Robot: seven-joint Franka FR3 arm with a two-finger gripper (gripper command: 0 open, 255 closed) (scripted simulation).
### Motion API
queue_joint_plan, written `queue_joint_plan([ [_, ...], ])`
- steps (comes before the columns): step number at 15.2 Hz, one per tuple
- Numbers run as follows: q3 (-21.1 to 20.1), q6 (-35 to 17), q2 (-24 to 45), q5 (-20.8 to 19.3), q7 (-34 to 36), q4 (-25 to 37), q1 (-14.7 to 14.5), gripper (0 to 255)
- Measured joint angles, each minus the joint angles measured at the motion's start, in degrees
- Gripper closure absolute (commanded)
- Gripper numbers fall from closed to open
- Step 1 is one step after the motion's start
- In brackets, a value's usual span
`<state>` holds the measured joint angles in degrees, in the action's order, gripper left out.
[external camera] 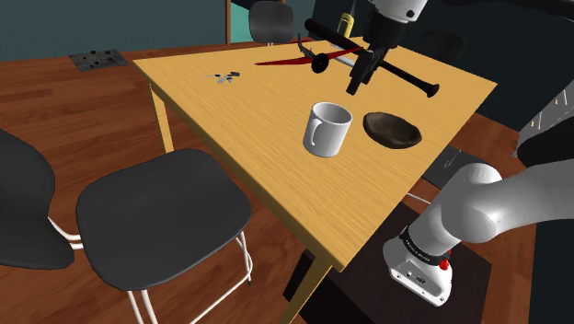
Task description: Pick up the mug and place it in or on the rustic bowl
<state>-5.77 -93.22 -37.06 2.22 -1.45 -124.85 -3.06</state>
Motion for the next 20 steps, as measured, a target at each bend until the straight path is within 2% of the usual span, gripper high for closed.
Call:
queue_joint_plan([
  [3, -2.48, 2.4, 5.95, 1.54, 0.65, 4.01, -1.76, 0],
  [5, -3.35, 2.23, 7.6, 2.13, 0.82, 3.94, -2.4, 0],
  [12, -3.67, -2.18, 7.25, 2.51, 0.55, -1.37, -2.71, 0],
  [18, -3.76, -2.69, 7.16, 2.58, 0.62, -1.95, -2.76, 0],
  [19, -3.76, -2.69, 7.16, 2.58, 0.62, -1.95, -2.76, 255],
  [20, -3.76, -2.69, 7.16, 2.58, 0.62, -1.95, -2.76, 255],
])
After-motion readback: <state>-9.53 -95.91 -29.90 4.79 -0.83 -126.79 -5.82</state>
